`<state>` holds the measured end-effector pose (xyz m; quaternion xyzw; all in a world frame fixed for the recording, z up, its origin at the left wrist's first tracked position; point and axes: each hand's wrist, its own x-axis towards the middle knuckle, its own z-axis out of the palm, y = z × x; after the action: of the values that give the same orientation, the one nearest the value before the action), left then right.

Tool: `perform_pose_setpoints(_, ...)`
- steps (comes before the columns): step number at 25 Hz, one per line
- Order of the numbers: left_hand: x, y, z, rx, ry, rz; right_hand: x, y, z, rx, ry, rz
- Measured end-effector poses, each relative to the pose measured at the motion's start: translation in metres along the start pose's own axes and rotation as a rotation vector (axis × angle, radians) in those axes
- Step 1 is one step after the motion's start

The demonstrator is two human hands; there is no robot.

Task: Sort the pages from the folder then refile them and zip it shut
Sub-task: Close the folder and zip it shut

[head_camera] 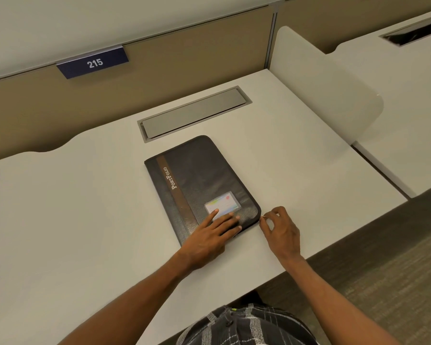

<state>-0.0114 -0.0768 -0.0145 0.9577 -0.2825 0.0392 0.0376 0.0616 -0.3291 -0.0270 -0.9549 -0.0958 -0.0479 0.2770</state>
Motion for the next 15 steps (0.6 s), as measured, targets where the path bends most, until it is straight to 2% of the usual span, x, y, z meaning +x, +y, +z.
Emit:
perform_pose_setpoints(3, 0.003, -0.003, 0.002, -0.065, 0.017, -0.034, 0.006, 0.007, 0.001, 0.069, -0.048, -0.020)
perform_pose_setpoints(6, 0.034, -0.012, -0.008, -0.191, -0.001, -0.187, 0.008, 0.009, 0.001, 0.085, -0.063, -0.030)
perform_pose_setpoints(10, 0.098, -0.033, -0.021, -0.192, -0.061, -0.329, 0.009, 0.012, 0.000, 0.119, -0.074, -0.045)
perform_pose_setpoints(15, 0.140, -0.065, -0.016, -0.098, -0.175, -0.228, 0.010, 0.020, 0.001, 0.172, -0.079, -0.083)
